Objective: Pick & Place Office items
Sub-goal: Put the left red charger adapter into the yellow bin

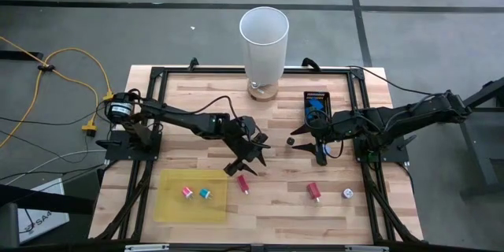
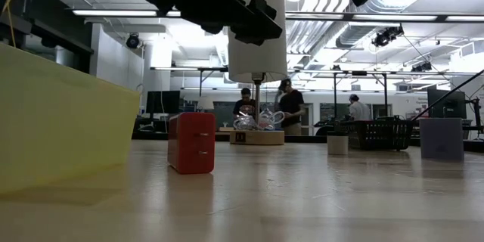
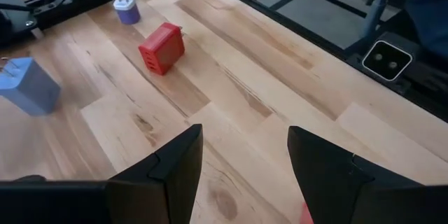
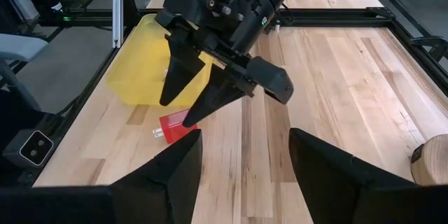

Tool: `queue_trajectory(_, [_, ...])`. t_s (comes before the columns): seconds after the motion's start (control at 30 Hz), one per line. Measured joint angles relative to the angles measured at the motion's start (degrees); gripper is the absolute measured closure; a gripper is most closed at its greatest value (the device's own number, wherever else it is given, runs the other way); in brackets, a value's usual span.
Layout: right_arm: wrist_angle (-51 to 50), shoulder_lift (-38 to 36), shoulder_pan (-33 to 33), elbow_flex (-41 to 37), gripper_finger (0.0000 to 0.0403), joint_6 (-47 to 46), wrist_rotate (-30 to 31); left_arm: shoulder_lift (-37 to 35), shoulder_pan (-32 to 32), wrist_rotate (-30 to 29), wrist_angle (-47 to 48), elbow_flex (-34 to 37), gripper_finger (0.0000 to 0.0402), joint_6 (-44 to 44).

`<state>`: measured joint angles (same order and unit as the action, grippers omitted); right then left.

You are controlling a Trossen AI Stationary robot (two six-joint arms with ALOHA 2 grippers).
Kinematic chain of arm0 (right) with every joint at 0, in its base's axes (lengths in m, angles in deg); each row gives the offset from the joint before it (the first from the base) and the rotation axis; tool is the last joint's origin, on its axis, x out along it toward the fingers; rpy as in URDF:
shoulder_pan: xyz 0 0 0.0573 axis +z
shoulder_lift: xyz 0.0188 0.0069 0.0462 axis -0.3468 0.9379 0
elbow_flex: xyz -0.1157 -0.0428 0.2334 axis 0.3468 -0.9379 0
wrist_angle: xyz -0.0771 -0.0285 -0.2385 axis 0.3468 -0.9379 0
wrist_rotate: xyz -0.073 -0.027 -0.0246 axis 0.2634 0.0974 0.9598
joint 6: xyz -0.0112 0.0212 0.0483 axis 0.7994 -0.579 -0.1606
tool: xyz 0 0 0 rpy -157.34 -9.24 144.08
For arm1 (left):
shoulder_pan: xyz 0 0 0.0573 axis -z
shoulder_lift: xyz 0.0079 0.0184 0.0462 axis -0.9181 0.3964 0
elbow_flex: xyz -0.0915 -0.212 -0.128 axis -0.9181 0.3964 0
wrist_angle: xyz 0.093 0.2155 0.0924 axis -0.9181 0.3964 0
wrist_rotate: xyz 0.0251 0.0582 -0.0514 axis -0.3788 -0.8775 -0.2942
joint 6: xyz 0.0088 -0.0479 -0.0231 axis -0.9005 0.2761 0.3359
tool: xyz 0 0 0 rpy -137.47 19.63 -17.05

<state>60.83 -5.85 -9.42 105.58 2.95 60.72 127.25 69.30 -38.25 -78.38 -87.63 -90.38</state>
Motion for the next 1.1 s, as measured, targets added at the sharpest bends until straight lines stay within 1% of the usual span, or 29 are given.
queue_trajectory(0.23, [0.0,0.0,0.0,0.0,0.0201,0.0,0.0,-1.7,0.1,-1.0,0.1,0.0,0.0200,0.1])
queue_trajectory(0.5, [0.0,0.0,0.0,0.0,0.0201,0.0,0.0,-4.8,1.7,-7.6,4.3,0.0,0.0200,-0.2])
queue_trajectory(0.57, [0.0,0.0,0.0,0.0,0.0201,0.0,0.0,-5.6,2.2,-8.4,5.3,0.0,0.0200,-0.1])
queue_trajectory(0.73, [0.0,0.0,0.0,0.0,0.0201,0.0,0.0,-5.9,3.0,-9.4,13.0,-3.9,0.0200,0.1])
queue_trajectory(0.93, [0.0,0.0,0.0,0.0,0.0201,0.0,0.0,-5.9,4.5,-12.6,20.8,-9.0,0.0200,-1.8])
queue_trajectory(1.1, [0.0,0.0,0.0,0.0,0.0201,0.0,0.0,-6.0,5.9,-14.2,23.9,-10.3,0.0200,-2.3])
